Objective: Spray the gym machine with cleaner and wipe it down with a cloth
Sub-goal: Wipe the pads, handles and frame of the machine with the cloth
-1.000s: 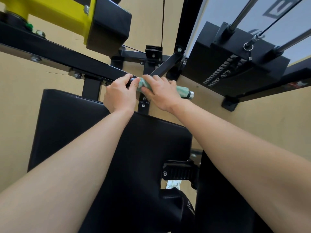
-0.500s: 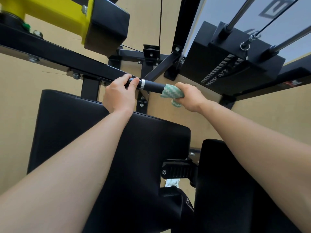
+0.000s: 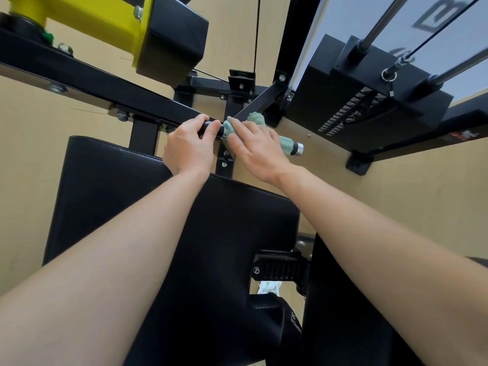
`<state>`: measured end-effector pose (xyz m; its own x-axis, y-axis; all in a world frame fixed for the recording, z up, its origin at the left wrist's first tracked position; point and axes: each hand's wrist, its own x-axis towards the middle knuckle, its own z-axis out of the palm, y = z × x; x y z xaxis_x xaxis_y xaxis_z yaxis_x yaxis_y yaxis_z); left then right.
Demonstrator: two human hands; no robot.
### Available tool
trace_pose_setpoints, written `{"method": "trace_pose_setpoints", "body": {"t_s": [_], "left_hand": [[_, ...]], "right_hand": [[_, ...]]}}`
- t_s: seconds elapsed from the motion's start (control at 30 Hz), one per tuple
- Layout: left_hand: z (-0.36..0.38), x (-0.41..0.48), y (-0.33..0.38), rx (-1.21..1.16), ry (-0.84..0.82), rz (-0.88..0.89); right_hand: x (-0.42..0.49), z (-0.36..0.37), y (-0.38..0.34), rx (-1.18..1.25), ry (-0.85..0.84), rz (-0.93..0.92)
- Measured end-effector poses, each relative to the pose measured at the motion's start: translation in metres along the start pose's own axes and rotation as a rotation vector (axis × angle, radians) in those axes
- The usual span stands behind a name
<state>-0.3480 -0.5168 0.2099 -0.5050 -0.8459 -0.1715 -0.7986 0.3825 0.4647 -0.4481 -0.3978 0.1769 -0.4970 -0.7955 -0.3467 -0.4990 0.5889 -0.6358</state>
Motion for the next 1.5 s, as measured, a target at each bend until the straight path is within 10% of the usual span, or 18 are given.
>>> {"method": "trace_pose_setpoints", "body": {"t_s": [0.3,0.67,0.97,1.23,1.5], "left_hand": [[0.003,-0.002,0.002,-0.016,-0.013,-0.013],[0.0,-0.011,-0.003,0.0,-0.209,0.029],[-0.028,-0.056,0.008,-0.418,-0.176,-0.13],[-0.079,-0.189,0.023,-0.857,-0.491,-0.248],[-0.162,-0.268,0.033,-0.844,-0.621,-0.017]], "right_hand": [[-0.018,-0.033,0.07,0.016,-0.043,0.317],[-0.047,-0.005,0.002,0.217,0.232,0.199],[-0.137,0.003,-0.027,0.681,0.524,0.354],[-0.243,-0.023,-0.093,0.931,0.508,0.395],[-0.341,-0.058,-0.154,0.962,0.526,0.436]]}}
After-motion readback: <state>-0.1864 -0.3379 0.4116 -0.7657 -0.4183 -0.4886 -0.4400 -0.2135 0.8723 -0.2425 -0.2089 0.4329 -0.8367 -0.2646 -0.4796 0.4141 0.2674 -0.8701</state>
